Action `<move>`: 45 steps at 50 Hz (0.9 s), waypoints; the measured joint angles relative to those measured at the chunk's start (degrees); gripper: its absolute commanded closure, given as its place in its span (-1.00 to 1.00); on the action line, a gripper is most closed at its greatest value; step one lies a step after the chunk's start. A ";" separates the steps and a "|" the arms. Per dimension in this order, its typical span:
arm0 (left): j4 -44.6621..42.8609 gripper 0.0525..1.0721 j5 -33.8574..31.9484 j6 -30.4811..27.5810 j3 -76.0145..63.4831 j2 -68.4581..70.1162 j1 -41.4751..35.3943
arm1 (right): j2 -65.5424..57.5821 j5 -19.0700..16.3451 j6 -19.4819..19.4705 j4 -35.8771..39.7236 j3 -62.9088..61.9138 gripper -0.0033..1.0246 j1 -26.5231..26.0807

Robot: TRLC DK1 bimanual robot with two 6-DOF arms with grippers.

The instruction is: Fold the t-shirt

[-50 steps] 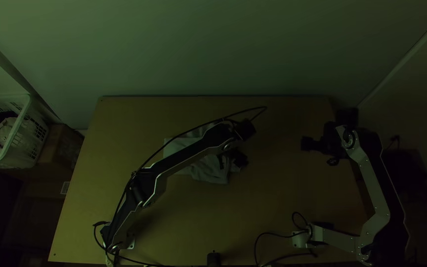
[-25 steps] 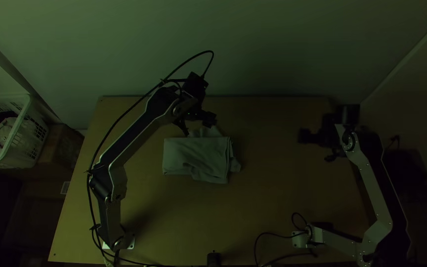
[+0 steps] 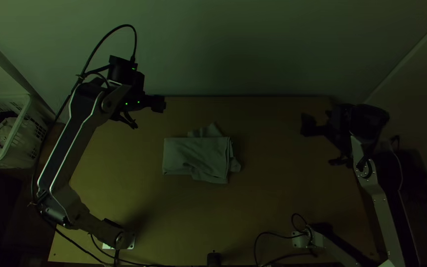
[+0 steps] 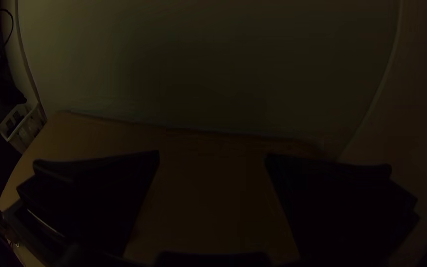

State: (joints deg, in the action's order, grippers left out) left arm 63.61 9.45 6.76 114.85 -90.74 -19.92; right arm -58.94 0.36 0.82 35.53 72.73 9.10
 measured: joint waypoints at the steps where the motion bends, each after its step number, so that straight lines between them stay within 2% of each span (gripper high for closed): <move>1: -1.16 -0.92 -0.04 -0.35 -1.42 1.20 0.68 | 0.83 0.63 0.42 -0.42 -0.13 -0.91 0.20; 4: -5.16 -0.92 -0.31 -1.51 -6.27 5.25 2.91 | 3.23 2.34 2.32 -0.85 -0.39 -0.91 1.16; 11: -11.67 -0.92 -1.29 -2.82 -15.96 14.60 6.82 | 9.14 9.14 8.31 -2.29 -2.36 -0.91 5.29; 17: -15.96 -0.92 -1.49 -4.04 -23.12 21.92 9.20 | 14.82 11.93 10.60 -6.23 -5.97 -0.91 7.02; 32: -34.58 -0.92 -1.73 -8.41 -46.14 41.09 11.85 | 27.74 13.25 11.50 -11.74 -12.37 -0.91 6.99; 45: -46.73 -0.92 -1.68 -9.86 -63.58 56.35 14.60 | 40.24 13.35 11.87 -15.04 -20.48 -0.91 6.88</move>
State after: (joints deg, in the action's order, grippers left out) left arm 16.88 7.77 -3.09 51.27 -34.39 -5.32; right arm -18.70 13.72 12.69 20.49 52.25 15.99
